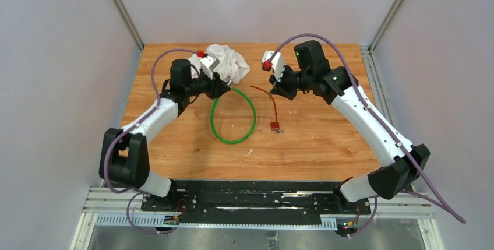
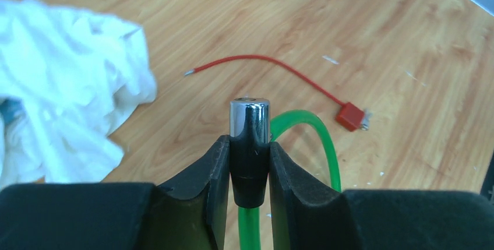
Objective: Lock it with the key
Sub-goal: Place the lock at the center of the board, then place the key at the center of the board.
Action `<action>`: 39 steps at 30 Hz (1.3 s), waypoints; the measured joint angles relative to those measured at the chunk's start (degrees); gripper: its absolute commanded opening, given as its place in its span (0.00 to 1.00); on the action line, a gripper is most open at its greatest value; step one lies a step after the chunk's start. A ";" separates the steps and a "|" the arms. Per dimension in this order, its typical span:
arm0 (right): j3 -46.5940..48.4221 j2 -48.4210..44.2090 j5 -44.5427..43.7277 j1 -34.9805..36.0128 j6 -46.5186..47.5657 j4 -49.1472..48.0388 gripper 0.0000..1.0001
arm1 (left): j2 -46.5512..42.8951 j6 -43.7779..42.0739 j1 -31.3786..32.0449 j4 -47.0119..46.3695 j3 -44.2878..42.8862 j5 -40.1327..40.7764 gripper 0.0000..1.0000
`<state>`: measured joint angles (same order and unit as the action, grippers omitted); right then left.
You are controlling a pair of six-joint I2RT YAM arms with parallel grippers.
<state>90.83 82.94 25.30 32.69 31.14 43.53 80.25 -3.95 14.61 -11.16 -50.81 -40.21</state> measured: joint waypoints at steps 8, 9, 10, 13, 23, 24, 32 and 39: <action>-8.04 0.83 -0.22 0.33 -4.98 -10.19 0.01 | 17.38 4.92 -6.80 16.46 -15.61 0.42 0.11; -8.39 1.84 -0.26 0.55 -5.92 -11.37 0.01 | 19.02 5.44 -7.04 17.81 -16.52 0.28 0.13; -8.44 3.13 -0.26 0.94 -6.91 -12.70 0.01 | 20.81 5.95 -7.15 19.19 -17.35 0.17 0.15; -8.37 6.99 -0.22 2.43 -9.60 -16.28 0.01 | 24.83 6.84 -7.15 22.27 -18.21 -0.17 0.20; -5.77 23.02 1.18 6.78 -17.92 -23.19 0.03 | 28.89 5.64 -7.21 25.81 -19.82 0.39 0.48; -5.44 24.26 1.27 7.19 -18.56 -23.47 0.03 | 29.35 5.22 -7.30 25.90 -20.28 0.63 0.51; -1.84 30.73 1.75 10.29 -22.10 -24.92 0.04 | 30.58 3.17 -9.84 26.27 -21.53 3.06 0.64; -0.37 35.28 1.70 12.00 -23.65 -26.12 0.16 | 25.70 4.39 -17.07 24.98 -20.22 6.84 0.67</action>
<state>90.45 118.21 27.00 44.69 7.49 17.41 105.95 0.45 -2.46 13.82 -71.02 -33.36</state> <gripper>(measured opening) 0.104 0.650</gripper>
